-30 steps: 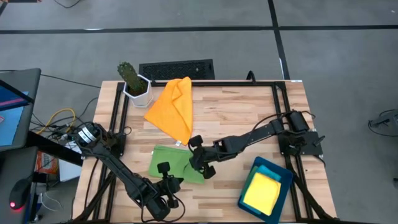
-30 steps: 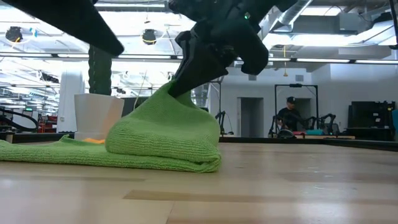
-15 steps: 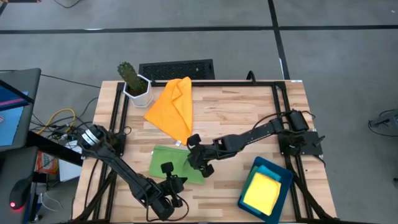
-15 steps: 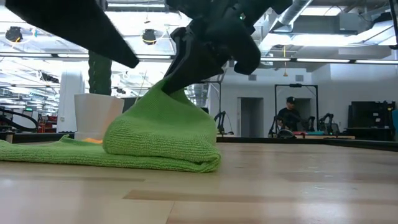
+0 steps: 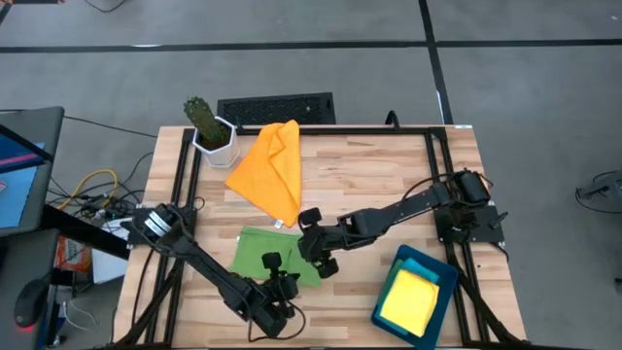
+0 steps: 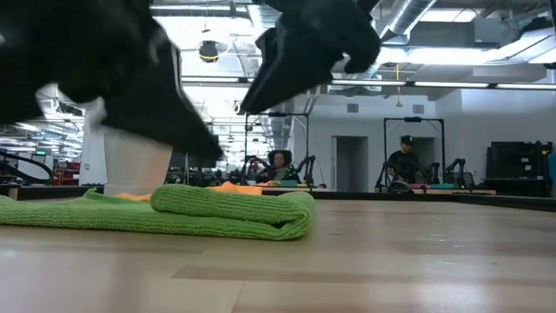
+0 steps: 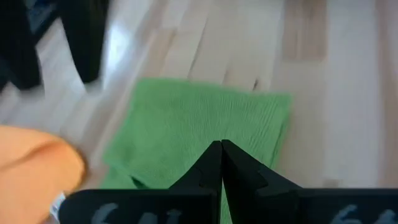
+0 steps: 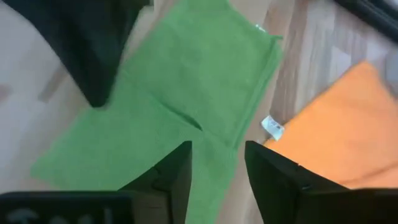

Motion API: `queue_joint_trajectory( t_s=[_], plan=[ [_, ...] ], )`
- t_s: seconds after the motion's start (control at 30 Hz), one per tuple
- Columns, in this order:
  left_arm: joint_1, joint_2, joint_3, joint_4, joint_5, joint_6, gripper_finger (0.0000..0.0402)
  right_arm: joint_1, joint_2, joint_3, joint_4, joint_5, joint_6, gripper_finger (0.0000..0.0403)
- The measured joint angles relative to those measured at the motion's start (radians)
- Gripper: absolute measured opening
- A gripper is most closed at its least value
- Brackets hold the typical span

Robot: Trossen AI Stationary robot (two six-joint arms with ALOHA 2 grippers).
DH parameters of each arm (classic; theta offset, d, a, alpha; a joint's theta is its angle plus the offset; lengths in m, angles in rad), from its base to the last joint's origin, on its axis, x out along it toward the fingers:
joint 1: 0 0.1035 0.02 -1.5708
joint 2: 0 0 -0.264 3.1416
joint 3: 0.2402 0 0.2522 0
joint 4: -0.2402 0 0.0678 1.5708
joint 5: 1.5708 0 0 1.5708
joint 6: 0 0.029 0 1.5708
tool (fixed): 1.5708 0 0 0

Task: Fold microfiber towels
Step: Fold the green microfiber towel

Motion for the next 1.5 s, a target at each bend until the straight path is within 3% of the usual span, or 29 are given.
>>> queue_joint_trajectory(
  t_s=[0.13, 0.23, 0.6, 0.83, 1.07, 1.3, 1.5],
  plan=[
    [0.015, 0.074, 0.000, 0.004, 0.028, -0.043, 0.0002, -0.001, -0.011, -0.047, -0.026, -0.023, 0.097, 0.0161],
    [0.016, 0.107, 0.000, 0.000, 0.073, -0.095, 0.0002, 0.000, -0.006, -0.108, 0.084, -0.054, 0.134, 0.0150],
    [-0.015, 0.109, 0.000, -0.011, 0.084, -0.141, 0.0002, -0.006, 0.022, -0.317, 0.263, -0.054, 0.239, 0.0104],
    [-0.010, 0.108, 0.000, -0.008, 0.080, -0.142, 0.0002, 0.001, 0.016, -0.297, 0.277, -0.040, 0.235, 0.0098],
    [-0.006, 0.108, 0.000, 0.002, 0.087, -0.132, 0.0002, 0.106, -0.045, -0.324, 0.396, -0.041, 0.292, 0.0098],
    [-0.001, 0.108, 0.000, 0.026, 0.090, -0.129, 0.0002, 0.192, 0.080, -0.338, 0.586, 0.022, 0.327, 0.0097],
    [0.002, 0.108, 0.000, 0.041, 0.095, -0.129, 0.0002, 0.192, 0.119, -0.336, 0.514, 0.025, 0.405, 0.0097]
  ],
)
